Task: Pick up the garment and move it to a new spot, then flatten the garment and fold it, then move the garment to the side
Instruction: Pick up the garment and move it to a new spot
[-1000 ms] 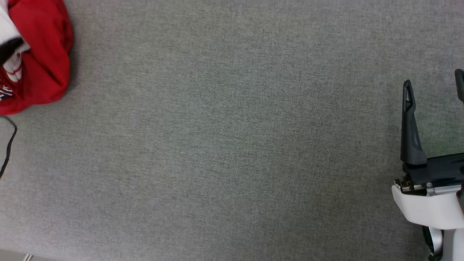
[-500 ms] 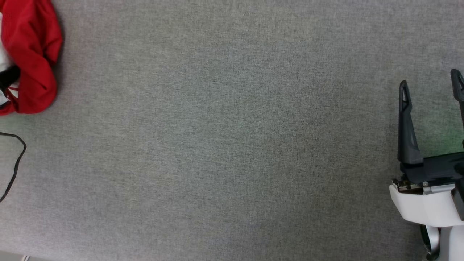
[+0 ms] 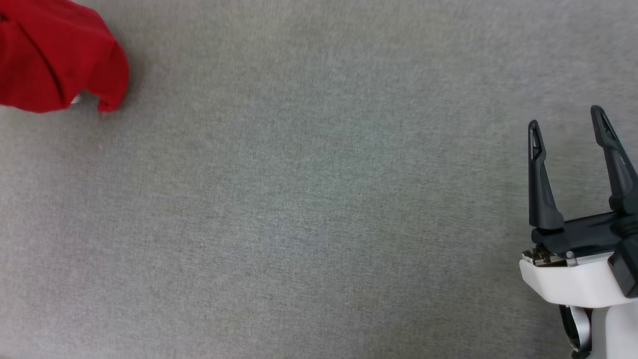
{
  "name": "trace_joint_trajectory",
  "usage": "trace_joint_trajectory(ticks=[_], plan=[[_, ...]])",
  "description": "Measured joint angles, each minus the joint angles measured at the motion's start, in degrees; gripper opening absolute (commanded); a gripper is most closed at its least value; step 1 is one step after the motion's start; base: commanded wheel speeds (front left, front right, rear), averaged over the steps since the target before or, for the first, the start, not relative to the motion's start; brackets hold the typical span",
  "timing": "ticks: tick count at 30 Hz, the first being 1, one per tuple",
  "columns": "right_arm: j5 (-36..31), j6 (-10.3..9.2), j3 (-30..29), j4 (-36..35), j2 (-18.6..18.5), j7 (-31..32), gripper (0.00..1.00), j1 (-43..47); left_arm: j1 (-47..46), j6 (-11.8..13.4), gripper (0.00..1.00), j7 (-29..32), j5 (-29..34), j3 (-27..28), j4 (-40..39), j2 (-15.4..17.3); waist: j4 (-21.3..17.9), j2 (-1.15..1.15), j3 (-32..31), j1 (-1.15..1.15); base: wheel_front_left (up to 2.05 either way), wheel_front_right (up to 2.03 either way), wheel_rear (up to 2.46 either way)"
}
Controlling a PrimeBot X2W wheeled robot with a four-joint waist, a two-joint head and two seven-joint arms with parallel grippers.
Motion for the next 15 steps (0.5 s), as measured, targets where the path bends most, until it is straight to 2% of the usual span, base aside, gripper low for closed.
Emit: trace_joint_trajectory(ticks=[2, 8, 15], plan=[[0.94, 0.00, -0.02, 0.41, 0.00, 0.00, 1.00, 0.12, -1.74, 0.00, 0.00, -0.01, 1.54, -1.63, -3.46, 1.66, -0.47, 0.00, -1.56, 0.00, 0.00, 0.00, 0.00], [3.58, 0.00, 0.08, 1.66, -0.01, 0.00, 1.00, 1.09, -7.65, 0.00, 0.00, 1.21, 4.83, -6.10, -12.83, 3.49, -2.68, 0.00, -5.59, -0.01, 0.00, 0.00, 0.00], [5.75, 0.00, -0.26, 2.99, -0.03, 0.00, 1.00, 2.36, -13.89, 0.00, 0.00, 3.65, 5.08, -11.01, -20.98, 0.54, -6.62, 0.00, -9.51, -0.01, 0.00, 0.00, 0.00]])
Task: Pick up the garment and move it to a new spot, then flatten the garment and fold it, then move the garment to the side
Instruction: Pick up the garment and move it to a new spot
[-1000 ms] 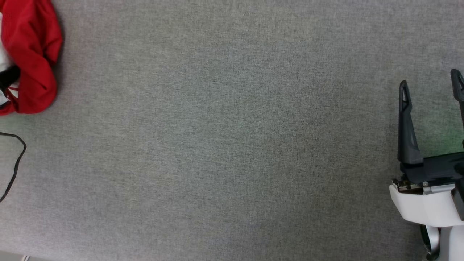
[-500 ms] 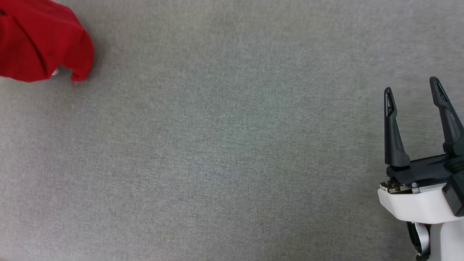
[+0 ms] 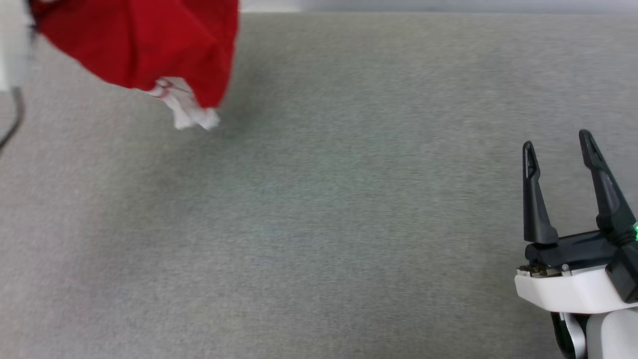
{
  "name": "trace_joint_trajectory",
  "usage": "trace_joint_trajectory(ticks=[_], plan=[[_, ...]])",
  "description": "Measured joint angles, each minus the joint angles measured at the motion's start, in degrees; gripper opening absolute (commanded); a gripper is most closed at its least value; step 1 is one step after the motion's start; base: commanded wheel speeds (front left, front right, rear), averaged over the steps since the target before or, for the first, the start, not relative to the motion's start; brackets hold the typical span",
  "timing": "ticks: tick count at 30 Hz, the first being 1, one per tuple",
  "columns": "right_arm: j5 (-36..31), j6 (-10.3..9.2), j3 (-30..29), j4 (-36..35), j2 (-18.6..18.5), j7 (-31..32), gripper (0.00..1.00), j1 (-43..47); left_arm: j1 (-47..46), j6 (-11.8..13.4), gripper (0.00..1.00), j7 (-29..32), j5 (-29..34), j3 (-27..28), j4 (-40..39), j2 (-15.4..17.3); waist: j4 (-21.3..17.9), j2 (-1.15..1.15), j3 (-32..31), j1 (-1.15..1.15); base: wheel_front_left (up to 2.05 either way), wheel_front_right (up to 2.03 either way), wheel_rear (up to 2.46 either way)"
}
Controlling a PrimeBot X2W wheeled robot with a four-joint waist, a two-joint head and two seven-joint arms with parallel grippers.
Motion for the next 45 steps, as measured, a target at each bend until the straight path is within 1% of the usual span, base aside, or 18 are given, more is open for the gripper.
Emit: trace_joint_trajectory(ticks=[9, 14, 16, 21, 26, 31, 35, 37, 39, 40, 41, 42, 45], plan=[[1.11, 0.00, -0.27, 0.75, 0.00, 0.00, 1.00, 0.60, -4.02, 0.00, 0.00, 1.31, 1.31, -7.58, -7.53, -5.64, -5.80, 0.00, -2.70, 0.00, 0.00, 0.00, 0.00], [1.51, 0.00, -0.27, 1.23, 0.00, 0.00, 1.00, 0.55, -4.07, 0.00, 0.00, 0.34, 1.67, -12.22, -10.18, -8.73, -8.27, 0.00, -2.46, 0.00, 0.00, 0.00, 0.00], [1.93, 0.00, -0.14, 1.49, -0.01, 0.00, 1.00, 0.46, -3.15, 0.00, 0.00, -0.04, 1.92, -15.01, -10.16, -10.39, -9.04, 0.00, -1.97, 0.00, 0.00, 0.00, 0.00], [2.45, -0.01, -0.05, 2.26, 0.00, 0.00, 1.00, 0.01, 0.97, 0.00, 0.00, -2.85, 2.09, -21.62, -6.77, -15.72, -10.77, 0.00, -0.35, 0.00, 0.00, 0.00, 0.00], [2.67, -0.01, -0.23, 2.82, -0.02, 0.00, 1.00, -0.93, 6.63, 0.00, 0.00, -7.22, 1.32, -25.65, -0.38, -22.59, -12.34, 0.00, 1.41, 0.00, 0.00, 0.00, 0.00], [2.83, 0.00, -0.24, 3.49, 0.00, 0.00, 1.00, -1.14, 12.96, 0.01, 0.00, -9.05, 2.65, -27.15, 6.33, -29.39, -13.48, 0.00, 2.94, 0.01, 0.00, 0.00, 0.00], [3.00, 0.00, -0.23, 3.80, -0.01, 0.00, 1.00, -1.85, 19.34, 0.01, 0.00, -6.72, 6.03, -27.22, 8.31, -34.07, -14.18, 0.00, 3.74, 0.01, 0.00, 0.00, 0.00], [3.01, 0.00, -0.19, 3.96, -0.01, 0.00, 1.00, -1.92, 21.00, 0.01, 0.00, -6.58, 7.30, -27.22, 8.68, -35.51, -14.42, 0.00, 3.98, 0.00, 0.00, 0.00, 0.00], [3.02, 0.00, -0.22, 4.03, -0.01, 0.00, 1.00, -2.02, 21.15, 0.01, 0.00, -6.79, 8.22, -27.19, 9.14, -36.27, -14.46, 0.00, 3.97, 0.01, 0.00, 0.00, 0.00], [3.02, 0.00, -0.23, 4.11, -0.01, 0.00, 1.00, -2.02, 21.12, 0.01, 0.00, -7.99, 8.70, -27.19, 9.56, -36.56, -14.42, 0.00, 3.85, 0.01, 0.00, 0.00, 0.00], [3.02, 0.00, -0.24, 4.26, 0.00, 0.00, 1.00, -2.01, 21.00, 0.01, 0.08, -9.56, 9.21, -27.26, 10.36, -36.83, -14.34, 0.00, 3.64, 0.01, 0.00, 0.00, 0.00], [3.01, -0.01, -0.33, 4.41, -0.01, 0.00, 1.00, -1.98, 20.74, 0.00, 1.00, -11.03, 10.12, -27.31, 11.07, -36.97, -14.23, 0.00, 3.37, 0.01, 0.00, 0.00, 0.00], [2.98, 0.00, -0.51, 4.93, 0.00, 0.00, 1.00, -1.52, 19.42, 0.00, 1.00, -16.79, 11.92, -27.32, 12.47, -37.54, -13.87, 0.00, 2.12, 0.01, 0.00, 0.00, 0.00]])
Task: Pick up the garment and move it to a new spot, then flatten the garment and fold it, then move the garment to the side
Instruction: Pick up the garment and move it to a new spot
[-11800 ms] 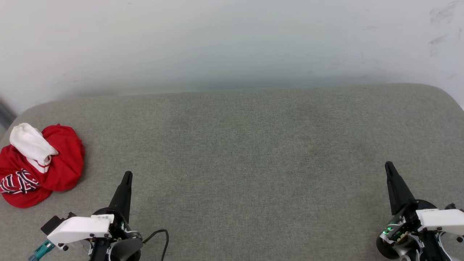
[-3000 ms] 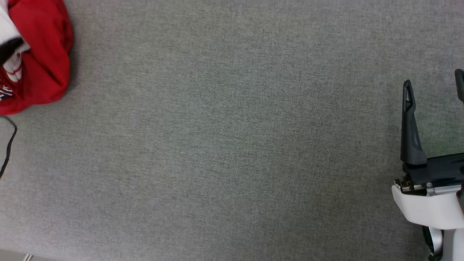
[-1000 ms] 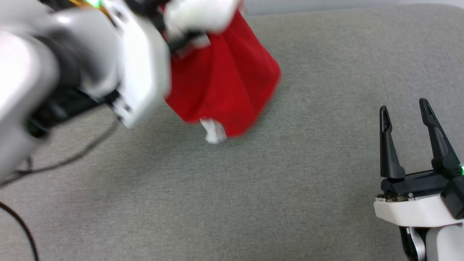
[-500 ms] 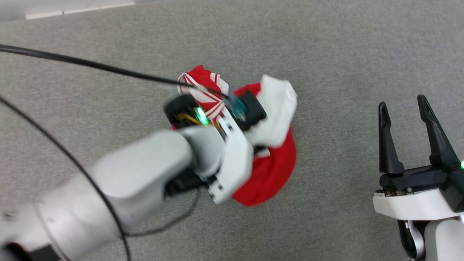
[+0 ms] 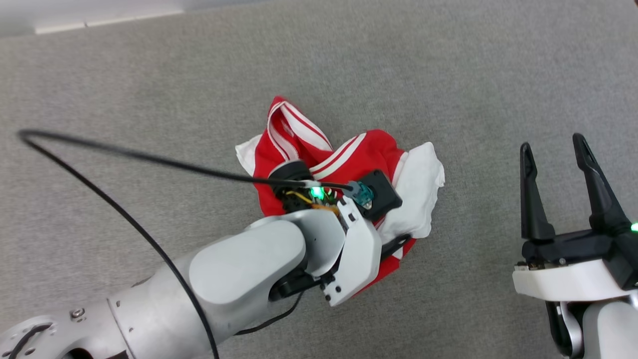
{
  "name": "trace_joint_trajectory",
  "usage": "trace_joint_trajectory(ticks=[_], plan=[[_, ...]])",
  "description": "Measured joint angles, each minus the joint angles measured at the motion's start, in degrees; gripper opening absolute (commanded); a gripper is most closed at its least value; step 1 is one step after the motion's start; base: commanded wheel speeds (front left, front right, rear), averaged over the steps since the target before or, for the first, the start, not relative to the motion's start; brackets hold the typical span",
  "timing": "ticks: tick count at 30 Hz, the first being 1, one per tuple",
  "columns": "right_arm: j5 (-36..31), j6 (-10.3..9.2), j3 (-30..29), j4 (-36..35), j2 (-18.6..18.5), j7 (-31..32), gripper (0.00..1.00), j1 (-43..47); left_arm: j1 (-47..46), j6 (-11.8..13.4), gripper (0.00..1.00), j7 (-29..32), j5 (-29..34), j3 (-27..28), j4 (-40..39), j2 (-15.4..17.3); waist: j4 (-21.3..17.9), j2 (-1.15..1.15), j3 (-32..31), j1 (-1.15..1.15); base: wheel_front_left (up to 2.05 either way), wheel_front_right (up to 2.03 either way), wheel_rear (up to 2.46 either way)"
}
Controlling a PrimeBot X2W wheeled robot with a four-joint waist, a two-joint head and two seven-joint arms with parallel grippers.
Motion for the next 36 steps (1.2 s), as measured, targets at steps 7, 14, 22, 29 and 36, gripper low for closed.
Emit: trace_joint_trajectory(ticks=[7, 14, 22, 29, 36], plan=[[-0.59, 0.00, -0.89, 0.82, 0.00, 0.00, 1.00, 2.38, -0.89, 1.94, 1.00, -15.81, 2.70, 3.88, 2.05, -1.16, 1.74, 0.00, -4.41, 0.00, 0.00, 0.00, 0.00], [-1.05, 0.00, -0.97, 1.10, 0.01, 0.00, 1.00, 4.38, 2.21, 12.03, 1.00, -27.83, 6.02, 9.77, 1.55, 1.59, 4.37, 0.00, -8.67, 0.00, 0.00, 0.00, 0.00], [-1.54, 0.00, -1.69, 1.26, 0.00, 0.00, 1.00, 6.13, 12.71, 23.73, 1.00, -31.84, 9.24, 18.58, -1.19, 7.17, 7.02, 0.00, -11.81, 0.00, 0.00, 0.00, 0.00], [-1.55, 0.00, -2.35, 1.43, 0.00, 0.00, 1.00, 7.15, 28.20, 30.69, 1.00, -31.95, 16.99, 34.16, -9.22, 8.26, 8.29, 0.00, -13.27, 0.00, 0.00, 0.00, 0.00], [-1.29, 0.00, -2.98, 2.22, -0.01, 0.00, 1.00, 8.79, 42.40, 31.33, 1.00, -32.00, 24.61, 47.33, -12.96, 4.53, 8.95, 0.00, -15.03, 0.00, 0.00, 0.00, 0.00]])
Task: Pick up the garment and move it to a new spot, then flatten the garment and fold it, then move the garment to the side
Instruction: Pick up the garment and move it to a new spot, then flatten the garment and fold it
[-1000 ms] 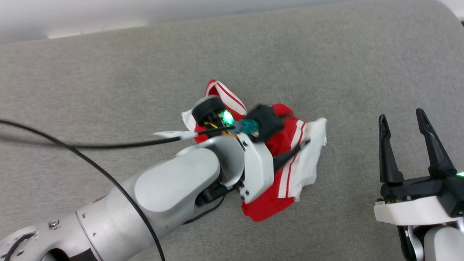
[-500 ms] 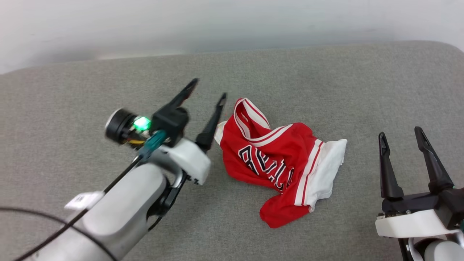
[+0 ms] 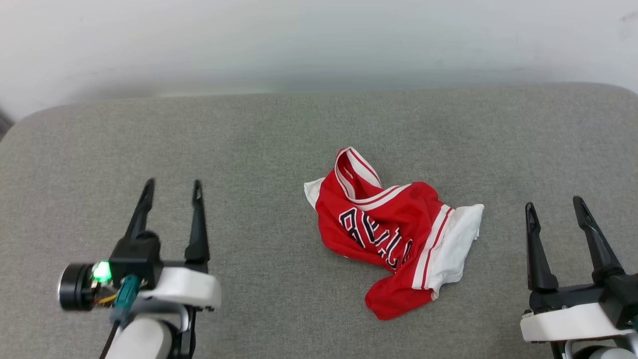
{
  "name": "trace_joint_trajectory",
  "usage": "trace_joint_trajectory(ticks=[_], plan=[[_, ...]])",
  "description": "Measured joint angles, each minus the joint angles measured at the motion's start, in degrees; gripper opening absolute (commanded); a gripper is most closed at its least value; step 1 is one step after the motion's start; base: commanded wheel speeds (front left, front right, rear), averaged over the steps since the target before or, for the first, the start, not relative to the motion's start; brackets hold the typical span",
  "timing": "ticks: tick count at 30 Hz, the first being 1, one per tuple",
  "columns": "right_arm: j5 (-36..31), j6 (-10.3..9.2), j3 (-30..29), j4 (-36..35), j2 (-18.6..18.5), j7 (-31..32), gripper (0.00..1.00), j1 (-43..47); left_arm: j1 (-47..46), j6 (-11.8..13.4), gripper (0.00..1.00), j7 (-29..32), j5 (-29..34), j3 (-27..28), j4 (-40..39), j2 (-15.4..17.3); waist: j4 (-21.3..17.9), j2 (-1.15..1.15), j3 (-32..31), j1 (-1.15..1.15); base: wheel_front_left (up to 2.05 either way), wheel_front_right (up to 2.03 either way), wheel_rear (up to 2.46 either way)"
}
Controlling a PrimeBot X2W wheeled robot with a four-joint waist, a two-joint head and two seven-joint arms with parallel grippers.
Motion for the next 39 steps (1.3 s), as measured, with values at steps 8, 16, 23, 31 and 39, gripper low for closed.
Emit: trace_joint_trajectory(ticks=[8, 16, 23, 31, 39], plan=[[2.18, 0.00, -0.29, 1.44, 0.01, 0.00, 1.00, 2.20, 11.26, -3.97, 1.00, -0.01, 7.33, 9.16, -2.10, -6.31, 0.48, 0.00, -2.65, 0.00, 0.00, 0.00, 0.00], [4.52, -0.01, -0.49, 2.59, 0.01, 0.00, 1.00, 4.66, 17.28, -8.23, 1.00, -0.01, 12.46, 14.05, -2.04, -11.21, 0.86, 0.00, -5.01, 0.00, 0.00, 0.00, 0.00], [6.03, 0.00, -0.45, 3.33, 0.01, 0.00, 1.00, 6.84, 20.19, -10.54, 1.00, -0.01, 15.94, 16.47, -1.38, -14.54, 0.96, 0.00, -6.34, 0.00, 0.00, 0.00, 0.00], [6.94, 0.00, -0.16, 3.87, 0.01, 0.00, 1.00, 8.25, 21.66, -12.47, 1.00, -0.01, 18.35, 18.70, -0.57, -16.63, 0.93, 0.00, -6.98, 0.00, 0.00, 0.00, 0.00], [7.02, -0.01, -0.55, 3.66, 0.01, 0.00, 1.00, 7.94, 21.96, -13.84, 1.00, -0.01, 19.64, 20.30, -0.34, -18.00, 1.07, 0.00, -6.99, 0.00, 0.00, 0.00, 0.00]])
